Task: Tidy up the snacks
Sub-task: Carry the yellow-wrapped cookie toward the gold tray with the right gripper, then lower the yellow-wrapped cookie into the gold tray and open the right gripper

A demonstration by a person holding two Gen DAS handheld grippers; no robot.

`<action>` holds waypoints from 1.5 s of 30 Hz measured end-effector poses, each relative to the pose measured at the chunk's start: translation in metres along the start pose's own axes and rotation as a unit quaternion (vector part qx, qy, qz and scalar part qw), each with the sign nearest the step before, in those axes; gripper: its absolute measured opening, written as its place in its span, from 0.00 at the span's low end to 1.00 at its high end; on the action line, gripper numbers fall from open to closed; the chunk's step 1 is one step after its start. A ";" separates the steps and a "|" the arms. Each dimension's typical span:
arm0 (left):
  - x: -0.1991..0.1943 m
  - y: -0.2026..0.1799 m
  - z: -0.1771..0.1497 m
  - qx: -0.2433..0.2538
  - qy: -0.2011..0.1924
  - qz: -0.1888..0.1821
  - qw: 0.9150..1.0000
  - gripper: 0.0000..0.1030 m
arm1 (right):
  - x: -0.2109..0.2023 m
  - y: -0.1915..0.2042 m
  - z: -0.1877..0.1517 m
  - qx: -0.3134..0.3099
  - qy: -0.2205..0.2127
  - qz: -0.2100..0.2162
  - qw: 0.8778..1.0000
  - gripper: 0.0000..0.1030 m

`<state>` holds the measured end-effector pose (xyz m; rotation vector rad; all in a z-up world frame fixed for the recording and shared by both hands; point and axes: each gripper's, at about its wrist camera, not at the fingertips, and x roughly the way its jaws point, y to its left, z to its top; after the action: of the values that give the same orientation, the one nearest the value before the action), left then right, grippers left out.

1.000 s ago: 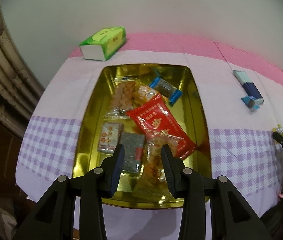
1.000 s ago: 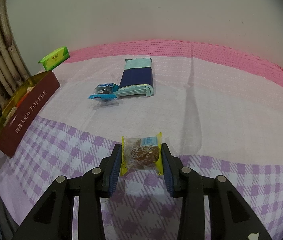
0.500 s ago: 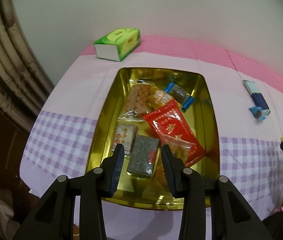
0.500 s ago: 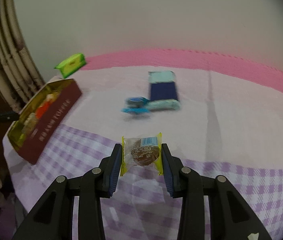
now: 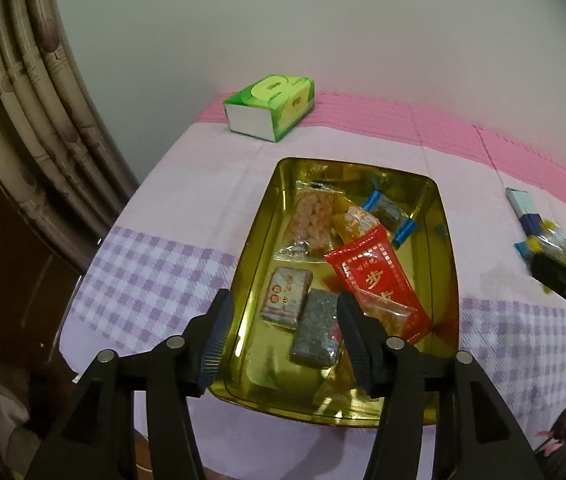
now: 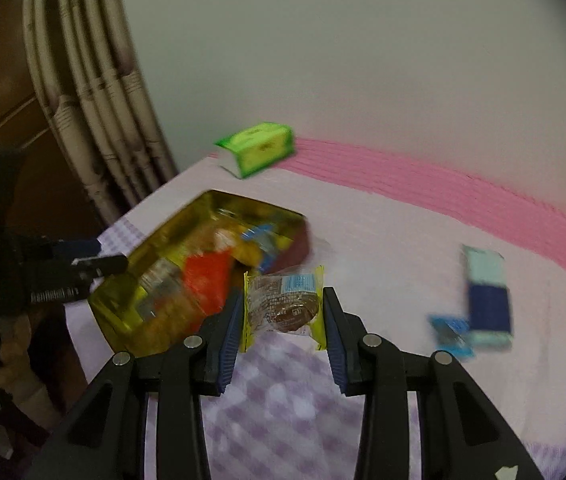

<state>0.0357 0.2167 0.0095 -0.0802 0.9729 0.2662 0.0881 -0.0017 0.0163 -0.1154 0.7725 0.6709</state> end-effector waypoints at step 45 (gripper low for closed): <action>0.001 0.006 0.000 -0.013 0.011 -0.006 1.000 0.60 | 0.125 0.037 0.034 -0.043 0.087 -0.007 0.995 0.37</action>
<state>0.0353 0.2225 0.0089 -0.1122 0.9911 0.2679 0.1521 0.1035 -0.0385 -0.2600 0.9104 0.6874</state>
